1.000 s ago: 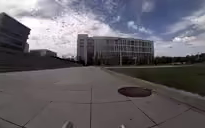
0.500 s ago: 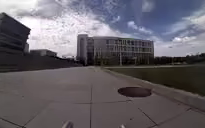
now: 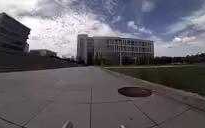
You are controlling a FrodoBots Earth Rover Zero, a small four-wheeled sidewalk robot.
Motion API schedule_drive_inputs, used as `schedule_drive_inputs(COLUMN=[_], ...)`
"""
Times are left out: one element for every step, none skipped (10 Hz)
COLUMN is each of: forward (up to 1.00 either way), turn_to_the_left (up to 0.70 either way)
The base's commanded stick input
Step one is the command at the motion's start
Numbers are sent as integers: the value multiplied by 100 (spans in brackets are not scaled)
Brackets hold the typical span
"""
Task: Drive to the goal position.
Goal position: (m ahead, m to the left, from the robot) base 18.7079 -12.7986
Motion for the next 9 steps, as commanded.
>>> schedule_drive_inputs(forward=[5,5,5,5,5,5,5,5,5], turn_to_the_left=[0,0,0,0,0,0,0,0,0])
